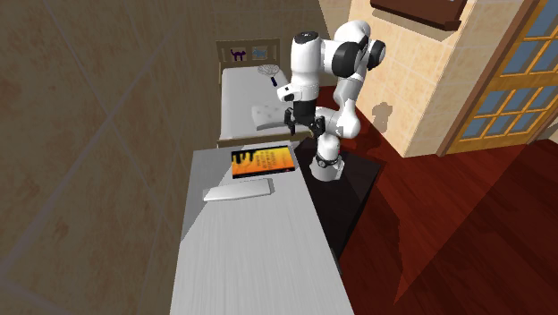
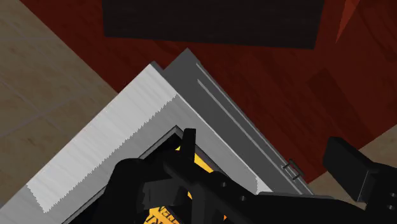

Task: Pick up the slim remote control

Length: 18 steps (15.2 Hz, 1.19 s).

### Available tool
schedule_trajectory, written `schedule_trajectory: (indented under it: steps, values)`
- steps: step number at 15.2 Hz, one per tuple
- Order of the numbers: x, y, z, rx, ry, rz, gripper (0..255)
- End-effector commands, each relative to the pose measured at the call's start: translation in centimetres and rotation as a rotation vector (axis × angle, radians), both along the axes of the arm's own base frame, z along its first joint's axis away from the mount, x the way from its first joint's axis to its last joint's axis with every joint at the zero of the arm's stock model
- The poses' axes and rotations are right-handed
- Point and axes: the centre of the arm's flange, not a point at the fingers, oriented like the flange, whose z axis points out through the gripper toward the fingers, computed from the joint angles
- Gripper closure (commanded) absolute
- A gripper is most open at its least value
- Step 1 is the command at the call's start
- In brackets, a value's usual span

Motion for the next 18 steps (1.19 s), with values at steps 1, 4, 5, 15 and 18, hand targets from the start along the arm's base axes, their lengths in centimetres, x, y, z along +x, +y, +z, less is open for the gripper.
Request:
schedule_trajectory:
  steps: [1,4,5,15,18]
  values:
    - [0.0,0.0,0.0,0.000,0.000,0.000,0]
    - [3.9,0.5,-0.2,-0.007,0.004,-0.099,0]
    - [5.2,0.6,-0.3,-0.010,0.005,-0.132,0]
    - [18.2,-0.9,-1.1,-0.034,0.018,-0.462,0]
    - [22.0,-2.1,-1.3,-0.041,0.022,-0.562,0]
